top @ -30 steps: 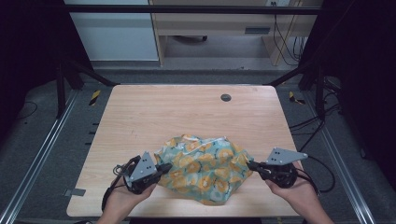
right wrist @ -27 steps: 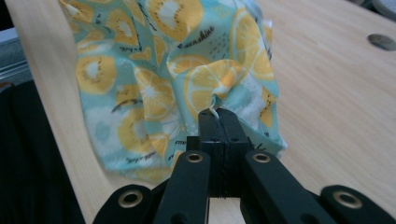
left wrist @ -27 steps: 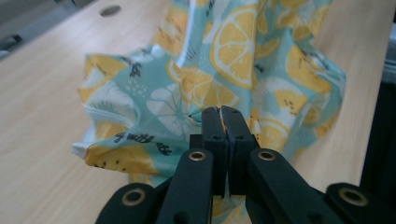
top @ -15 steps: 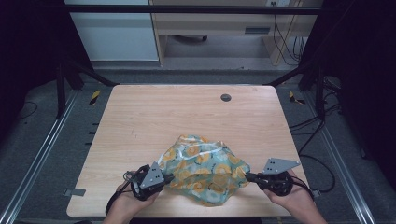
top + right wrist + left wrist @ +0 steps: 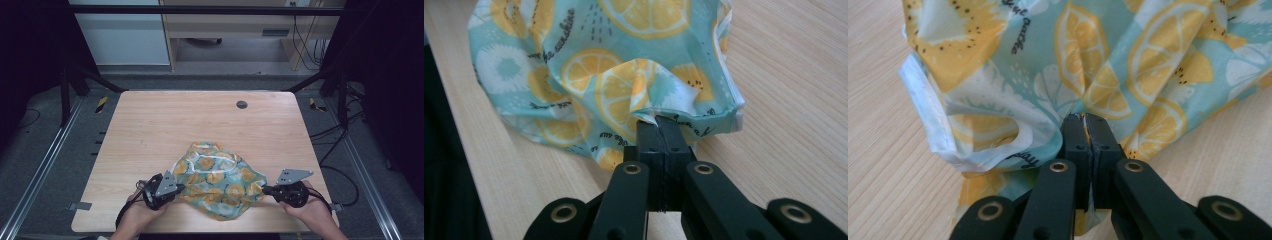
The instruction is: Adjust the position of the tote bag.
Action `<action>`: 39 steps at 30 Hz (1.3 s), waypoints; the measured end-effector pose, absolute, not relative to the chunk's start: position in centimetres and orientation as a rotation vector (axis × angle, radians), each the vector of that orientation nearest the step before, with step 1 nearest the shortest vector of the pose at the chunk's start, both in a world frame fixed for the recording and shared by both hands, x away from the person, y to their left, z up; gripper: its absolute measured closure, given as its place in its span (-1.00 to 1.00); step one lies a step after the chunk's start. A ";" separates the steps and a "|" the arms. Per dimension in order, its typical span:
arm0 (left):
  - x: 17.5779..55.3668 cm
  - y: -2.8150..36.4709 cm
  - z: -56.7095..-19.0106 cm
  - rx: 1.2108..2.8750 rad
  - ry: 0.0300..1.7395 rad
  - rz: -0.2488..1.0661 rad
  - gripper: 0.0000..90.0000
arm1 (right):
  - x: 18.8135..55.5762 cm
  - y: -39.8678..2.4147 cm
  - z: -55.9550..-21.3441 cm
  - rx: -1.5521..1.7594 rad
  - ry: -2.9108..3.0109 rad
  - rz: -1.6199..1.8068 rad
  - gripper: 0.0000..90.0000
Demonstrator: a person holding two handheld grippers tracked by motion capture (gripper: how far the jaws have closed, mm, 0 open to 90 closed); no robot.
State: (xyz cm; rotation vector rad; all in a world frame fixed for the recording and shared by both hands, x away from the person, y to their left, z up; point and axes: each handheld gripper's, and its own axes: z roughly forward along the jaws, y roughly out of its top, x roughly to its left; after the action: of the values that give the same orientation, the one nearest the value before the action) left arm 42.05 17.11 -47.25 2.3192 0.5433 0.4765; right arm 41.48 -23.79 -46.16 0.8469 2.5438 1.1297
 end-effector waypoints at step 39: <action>44.3 16.9 -48.9 2.303 0.690 0.467 0.97 | 44.6 -23.5 -48.0 0.943 2.548 1.078 1.00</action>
State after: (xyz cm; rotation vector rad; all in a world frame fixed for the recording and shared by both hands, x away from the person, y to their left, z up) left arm 44.33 16.89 -48.95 2.3029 0.6900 0.4667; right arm 44.59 -23.54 -47.97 0.9426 2.5481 1.0783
